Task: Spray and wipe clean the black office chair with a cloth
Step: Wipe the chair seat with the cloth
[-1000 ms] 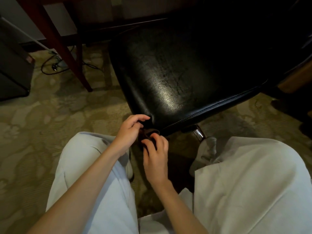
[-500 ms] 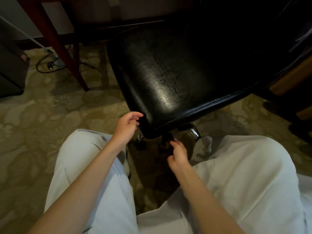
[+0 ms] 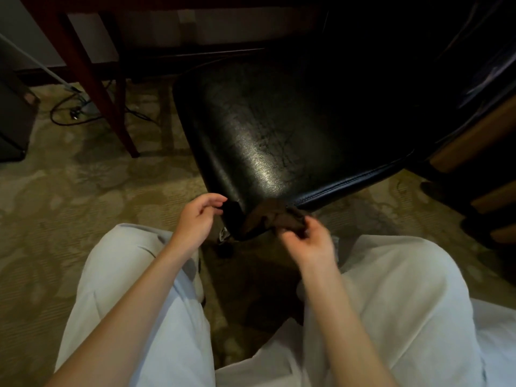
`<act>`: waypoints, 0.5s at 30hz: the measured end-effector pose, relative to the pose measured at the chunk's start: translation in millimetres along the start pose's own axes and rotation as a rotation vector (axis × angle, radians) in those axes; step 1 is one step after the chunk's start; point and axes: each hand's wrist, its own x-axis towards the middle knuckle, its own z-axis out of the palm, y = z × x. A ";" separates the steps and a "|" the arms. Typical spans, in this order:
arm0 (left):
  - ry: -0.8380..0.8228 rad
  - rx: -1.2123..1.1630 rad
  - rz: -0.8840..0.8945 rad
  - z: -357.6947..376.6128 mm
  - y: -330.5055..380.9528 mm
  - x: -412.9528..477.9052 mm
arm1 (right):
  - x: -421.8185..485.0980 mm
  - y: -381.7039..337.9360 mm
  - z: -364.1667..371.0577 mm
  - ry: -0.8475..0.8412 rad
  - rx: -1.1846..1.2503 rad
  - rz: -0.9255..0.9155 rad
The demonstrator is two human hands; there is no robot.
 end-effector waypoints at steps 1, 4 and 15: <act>0.006 0.001 0.025 -0.3 0.8 -1.0 | 1.2 -21.1 0.9 0.053 -0.026 -0.131; 0.025 0.050 0.086 4.1 1.5 -2.3 | -1.2 -85.2 -4.4 0.170 0.010 -0.499; -0.005 0.174 0.091 12.4 -12.5 8.7 | 52.4 -22.6 19.5 0.167 -1.586 -1.312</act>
